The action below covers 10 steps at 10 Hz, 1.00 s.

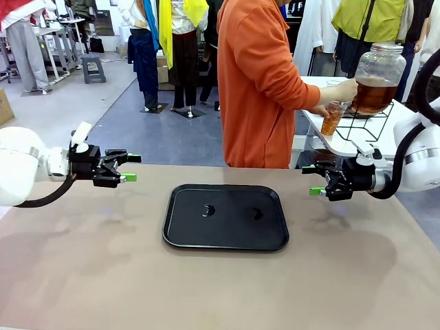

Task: Pour the drink into the iced cup.
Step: Open the gripper to release the iced cup you were holding.

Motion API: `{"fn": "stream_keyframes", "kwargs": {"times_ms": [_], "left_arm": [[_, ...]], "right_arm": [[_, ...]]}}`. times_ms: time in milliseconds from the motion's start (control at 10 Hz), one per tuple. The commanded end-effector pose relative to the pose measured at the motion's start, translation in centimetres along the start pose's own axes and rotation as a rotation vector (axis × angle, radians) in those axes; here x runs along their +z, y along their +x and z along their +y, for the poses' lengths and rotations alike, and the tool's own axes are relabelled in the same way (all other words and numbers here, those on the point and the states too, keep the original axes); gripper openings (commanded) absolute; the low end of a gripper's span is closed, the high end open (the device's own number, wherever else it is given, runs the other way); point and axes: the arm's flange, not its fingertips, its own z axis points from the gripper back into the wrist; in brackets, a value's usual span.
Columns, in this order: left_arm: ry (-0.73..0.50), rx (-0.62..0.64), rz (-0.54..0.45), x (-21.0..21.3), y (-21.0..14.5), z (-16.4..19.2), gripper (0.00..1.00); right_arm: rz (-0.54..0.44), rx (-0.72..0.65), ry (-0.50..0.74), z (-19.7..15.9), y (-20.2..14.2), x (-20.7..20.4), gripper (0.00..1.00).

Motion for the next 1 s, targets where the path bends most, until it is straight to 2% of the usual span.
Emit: {"fn": "stream_keyframes", "kwargs": {"times_ms": [0,900], "left_arm": [[0.003,0.006,-0.006,-0.14,0.13,0.00,1.00],[0.003,0.006,-0.006,-0.14,0.13,0.00,1.00]], "right_arm": [[0.001,-0.002,0.001,-0.04,0.25,-0.08,1.00],[0.001,-0.002,0.001,-0.04,0.25,-0.08,1.00]]}}
